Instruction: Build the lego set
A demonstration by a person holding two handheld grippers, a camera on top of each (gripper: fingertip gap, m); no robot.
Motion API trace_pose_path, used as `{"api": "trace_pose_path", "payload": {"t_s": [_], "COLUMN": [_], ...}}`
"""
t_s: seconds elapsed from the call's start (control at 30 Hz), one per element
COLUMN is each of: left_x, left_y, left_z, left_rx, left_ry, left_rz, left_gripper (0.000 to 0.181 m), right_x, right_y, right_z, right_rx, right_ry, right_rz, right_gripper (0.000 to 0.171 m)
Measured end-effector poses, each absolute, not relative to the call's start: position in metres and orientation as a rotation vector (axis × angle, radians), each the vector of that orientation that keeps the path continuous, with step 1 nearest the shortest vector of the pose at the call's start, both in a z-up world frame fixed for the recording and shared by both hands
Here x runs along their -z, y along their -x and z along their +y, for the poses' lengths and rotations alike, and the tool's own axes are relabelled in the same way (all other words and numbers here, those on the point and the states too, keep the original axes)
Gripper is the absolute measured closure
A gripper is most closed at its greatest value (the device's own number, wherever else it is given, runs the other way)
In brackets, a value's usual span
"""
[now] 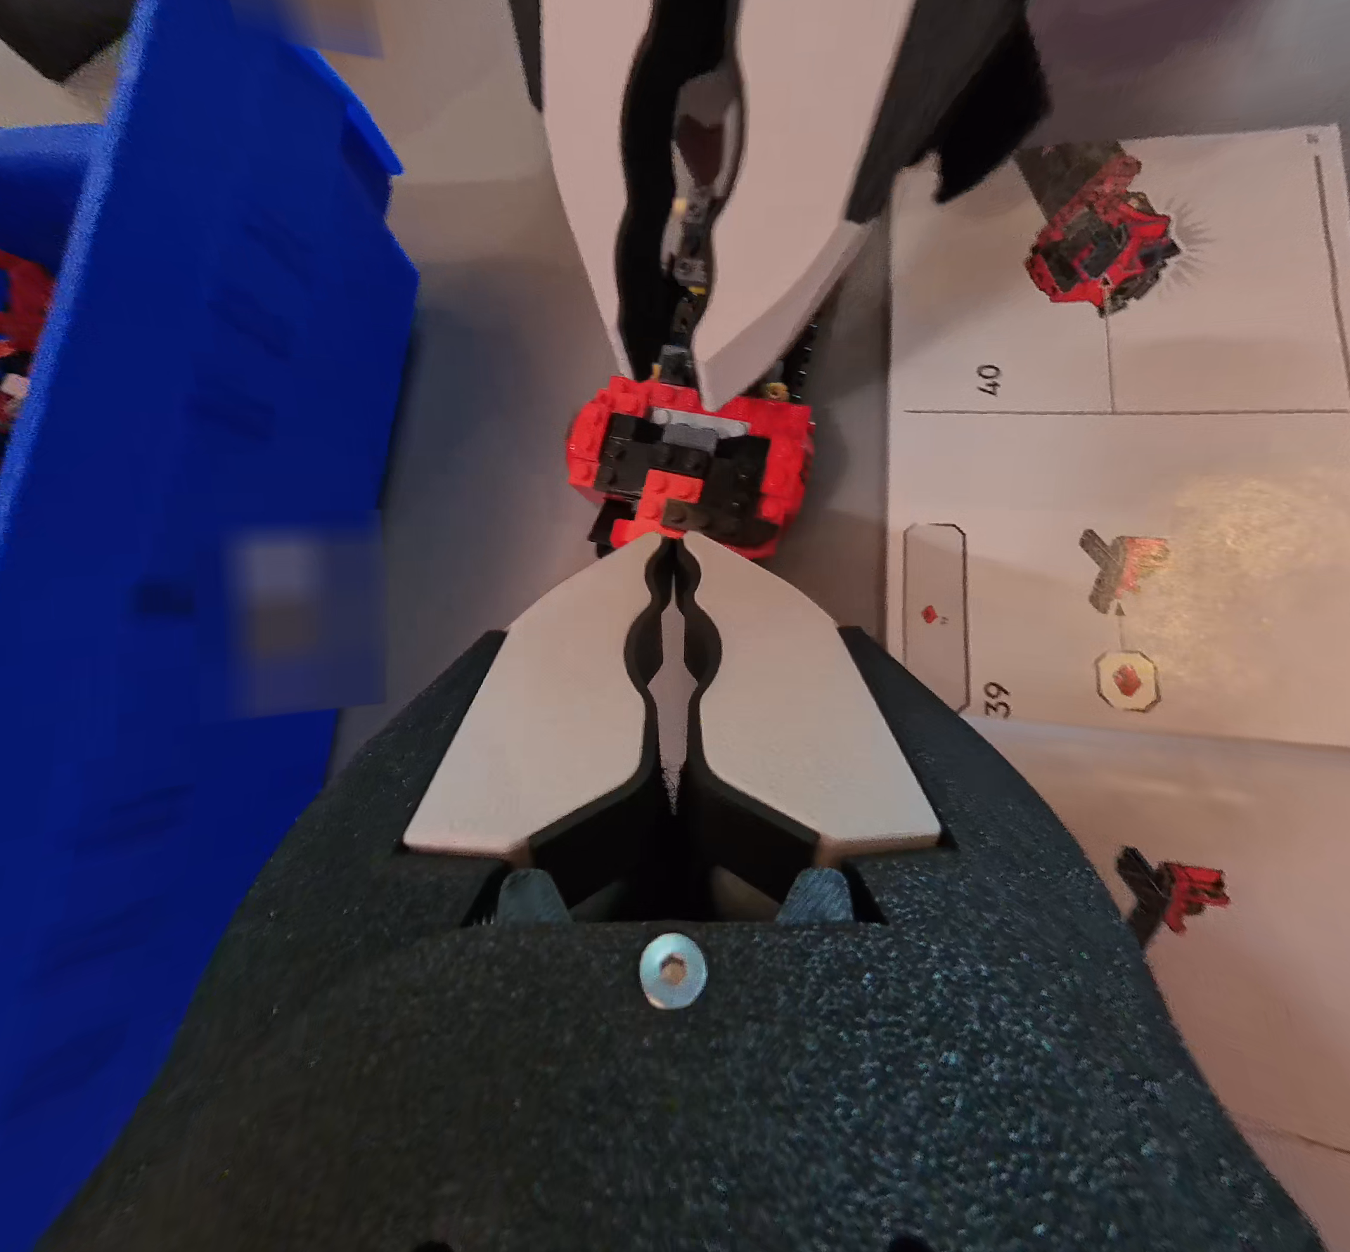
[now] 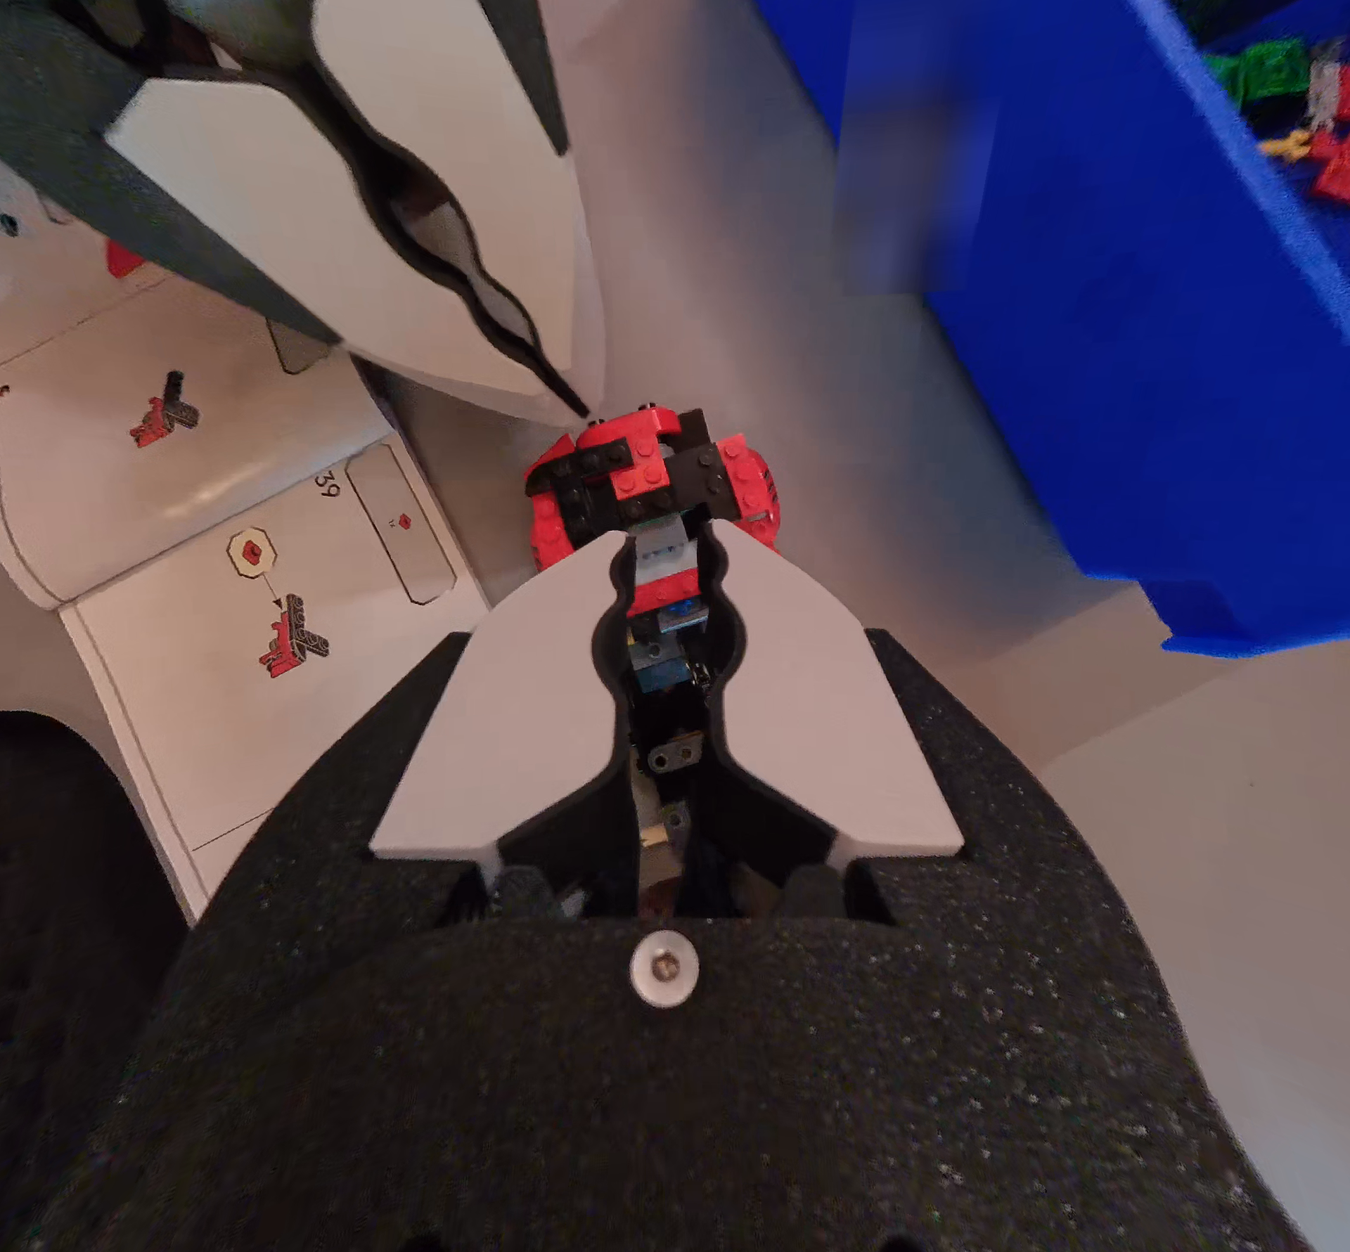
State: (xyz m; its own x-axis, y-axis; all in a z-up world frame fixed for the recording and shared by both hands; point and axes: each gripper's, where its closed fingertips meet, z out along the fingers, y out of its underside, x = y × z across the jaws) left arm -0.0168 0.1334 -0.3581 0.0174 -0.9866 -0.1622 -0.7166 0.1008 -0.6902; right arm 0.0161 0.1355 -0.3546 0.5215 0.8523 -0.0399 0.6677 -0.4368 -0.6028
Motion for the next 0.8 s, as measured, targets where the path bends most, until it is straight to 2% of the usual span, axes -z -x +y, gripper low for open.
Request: {"api": "trace_pose_path", "payload": {"t_s": [0.1,0.13,0.33,0.8], "left_x": [0.358,0.358,0.361,0.364], "left_y": [0.013,0.011,0.005,0.003], "left_z": [0.141,0.141,0.137,0.134], "left_rx": [0.538,0.545,0.594,0.558], "left_ry": [1.668,1.664,1.651,1.64], "left_rz": [1.693,1.683,1.674,1.682], "left_gripper": [0.181,0.181,0.181,0.181], "right_x": [0.36,0.364,0.367,0.368], "right_y": [-0.01,-0.007,0.002,0.002], "right_z": [0.131,0.129,0.133,0.132], "right_rx": [-0.474,-0.486,-0.602,-0.631], "right_ry": [2.251,2.256,2.232,2.204], "right_rz": [-1.287,-1.303,-1.228,-1.2], "right_gripper": [0.137,0.137,0.149,0.148]}}
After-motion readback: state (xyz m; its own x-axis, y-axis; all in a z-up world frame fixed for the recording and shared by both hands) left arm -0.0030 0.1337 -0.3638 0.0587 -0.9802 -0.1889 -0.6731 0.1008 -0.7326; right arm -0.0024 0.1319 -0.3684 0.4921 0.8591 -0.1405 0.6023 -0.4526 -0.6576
